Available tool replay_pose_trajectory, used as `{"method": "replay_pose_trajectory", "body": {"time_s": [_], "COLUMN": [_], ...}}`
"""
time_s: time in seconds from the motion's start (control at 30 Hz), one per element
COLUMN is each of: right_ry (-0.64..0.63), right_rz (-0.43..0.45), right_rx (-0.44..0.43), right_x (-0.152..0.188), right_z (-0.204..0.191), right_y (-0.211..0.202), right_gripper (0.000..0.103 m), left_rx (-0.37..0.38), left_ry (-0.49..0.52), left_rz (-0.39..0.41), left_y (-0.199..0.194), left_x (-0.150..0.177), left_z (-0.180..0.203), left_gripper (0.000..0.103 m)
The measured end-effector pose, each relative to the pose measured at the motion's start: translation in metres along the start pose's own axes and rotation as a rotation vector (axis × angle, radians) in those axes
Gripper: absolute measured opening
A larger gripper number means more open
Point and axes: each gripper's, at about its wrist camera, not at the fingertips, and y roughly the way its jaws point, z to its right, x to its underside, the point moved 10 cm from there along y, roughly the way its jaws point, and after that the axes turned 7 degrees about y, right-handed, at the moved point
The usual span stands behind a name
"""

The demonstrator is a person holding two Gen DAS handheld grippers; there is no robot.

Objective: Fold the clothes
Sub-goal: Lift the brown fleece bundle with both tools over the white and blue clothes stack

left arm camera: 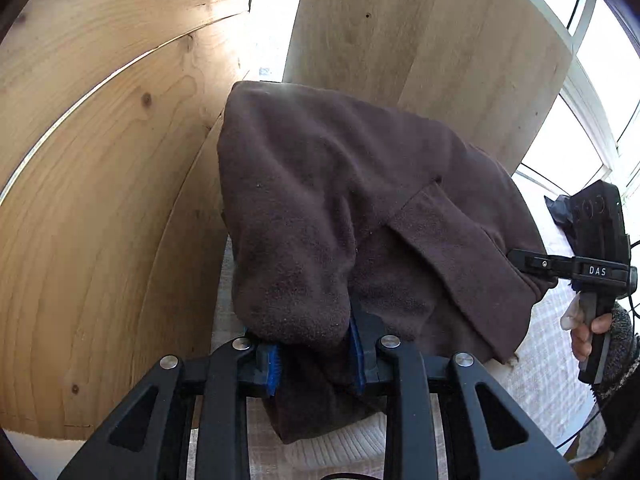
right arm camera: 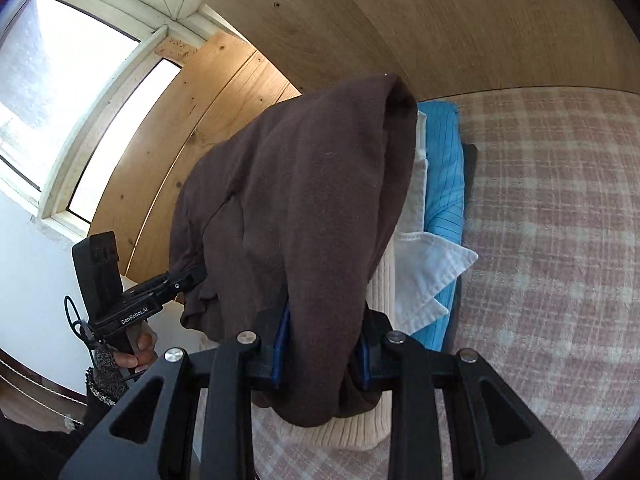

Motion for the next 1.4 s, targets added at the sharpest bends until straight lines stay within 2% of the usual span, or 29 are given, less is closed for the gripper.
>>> {"method": "replay_pose_trajectory", "body": {"time_s": [0.2, 0.33, 0.43, 0.5, 0.57, 0.67, 0.83, 0.93, 1.07, 1.13, 1.23, 1.4], "right_ry": [0.017, -0.017, -0.007, -0.056, -0.131, -0.273, -0.525, -0.677, -0.892, -1.004, -1.136, -1.153], "right_rz": [-0.013, -0.007, 0.013, 0.034, 0.03, 0.003, -0.035, -0.093, -0.183, -0.218, -0.284, -0.384], "right_rx": [-0.02, 0.004, -0.034, -0.036, -0.025, 0.038, 0.121, 0.16, 0.241, 0.279, 0.322, 0.42], "right_x": [0.003, -0.001, -0.009, -0.017, -0.027, -0.045, -0.077, -0.087, -0.093, -0.093, -0.096, -0.112], "right_z": [0.001, -0.007, -0.02, -0.036, -0.058, -0.094, -0.154, -0.182, -0.202, -0.202, -0.179, -0.11], "right_y": [-0.001, 0.001, -0.001, -0.012, -0.024, -0.036, -0.051, -0.04, -0.016, -0.006, 0.025, 0.08], "right_gripper": [0.03, 0.031, 0.027, 0.027, 0.026, 0.026, 0.026, 0.026, 0.026, 0.026, 0.026, 0.026], "left_rx": [0.009, 0.017, 0.056, 0.087, 0.116, 0.113, 0.033, -0.047, -0.133, -0.166, -0.173, -0.187], "left_ry": [0.001, 0.009, -0.016, -0.026, -0.035, -0.027, -0.058, -0.132, -0.212, -0.266, -0.376, -0.446], "left_rz": [0.004, 0.013, 0.045, 0.079, 0.114, 0.184, 0.304, 0.382, 0.438, 0.461, 0.473, 0.34], "left_y": [0.002, -0.003, -0.017, -0.034, -0.051, -0.082, -0.129, -0.151, -0.154, -0.148, -0.107, -0.01], "left_x": [0.0, -0.002, -0.007, -0.017, -0.027, -0.04, -0.032, -0.016, 0.012, 0.024, 0.042, 0.08], "left_z": [-0.003, 0.0, 0.003, 0.011, 0.02, 0.031, 0.052, 0.06, 0.083, 0.092, 0.102, 0.109], "left_gripper": [0.026, 0.024, 0.022, 0.022, 0.021, 0.021, 0.021, 0.021, 0.022, 0.022, 0.023, 0.023]}}
